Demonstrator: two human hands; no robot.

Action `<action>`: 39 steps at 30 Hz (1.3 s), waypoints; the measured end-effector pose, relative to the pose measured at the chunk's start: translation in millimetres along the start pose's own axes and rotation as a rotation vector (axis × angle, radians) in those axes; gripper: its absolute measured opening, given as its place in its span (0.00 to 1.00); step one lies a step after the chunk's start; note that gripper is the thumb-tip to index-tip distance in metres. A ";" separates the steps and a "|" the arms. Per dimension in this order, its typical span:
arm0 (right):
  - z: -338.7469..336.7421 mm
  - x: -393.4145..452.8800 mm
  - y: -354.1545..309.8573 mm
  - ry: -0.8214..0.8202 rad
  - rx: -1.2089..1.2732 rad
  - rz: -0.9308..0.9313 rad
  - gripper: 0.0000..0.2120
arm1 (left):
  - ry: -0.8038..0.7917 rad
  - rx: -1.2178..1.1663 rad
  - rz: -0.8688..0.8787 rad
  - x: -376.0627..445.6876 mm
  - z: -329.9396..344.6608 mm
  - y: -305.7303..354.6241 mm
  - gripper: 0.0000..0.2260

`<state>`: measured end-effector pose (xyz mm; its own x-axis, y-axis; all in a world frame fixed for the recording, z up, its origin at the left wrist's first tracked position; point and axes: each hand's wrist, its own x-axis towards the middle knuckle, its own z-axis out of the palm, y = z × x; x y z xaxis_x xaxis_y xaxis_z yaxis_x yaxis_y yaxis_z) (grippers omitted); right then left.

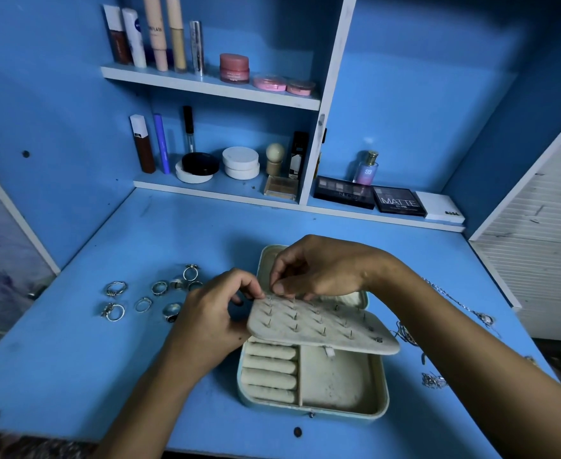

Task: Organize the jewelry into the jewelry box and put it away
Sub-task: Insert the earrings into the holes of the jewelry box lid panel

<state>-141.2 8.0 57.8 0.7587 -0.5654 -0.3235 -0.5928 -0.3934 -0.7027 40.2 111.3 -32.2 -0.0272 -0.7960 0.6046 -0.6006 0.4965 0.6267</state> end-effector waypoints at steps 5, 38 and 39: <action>1.1 -0.5 -2.5 0.013 -0.056 -0.012 0.02 | 0.003 -0.001 0.008 0.7 -0.4 1.0 0.13; 4.2 0.2 -24.4 -0.027 -0.411 -0.012 0.03 | 0.018 -0.020 0.025 0.4 -0.2 0.8 0.14; 4.4 -0.3 -24.3 -0.025 -0.412 -0.018 0.03 | 0.015 -0.028 0.021 0.4 -0.6 1.6 0.13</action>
<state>-125.8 20.9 72.2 0.7732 -0.5403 -0.3322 -0.6342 -0.6633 -0.3972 39.7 111.9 -30.7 -0.0270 -0.7801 0.6250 -0.5779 0.5224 0.6271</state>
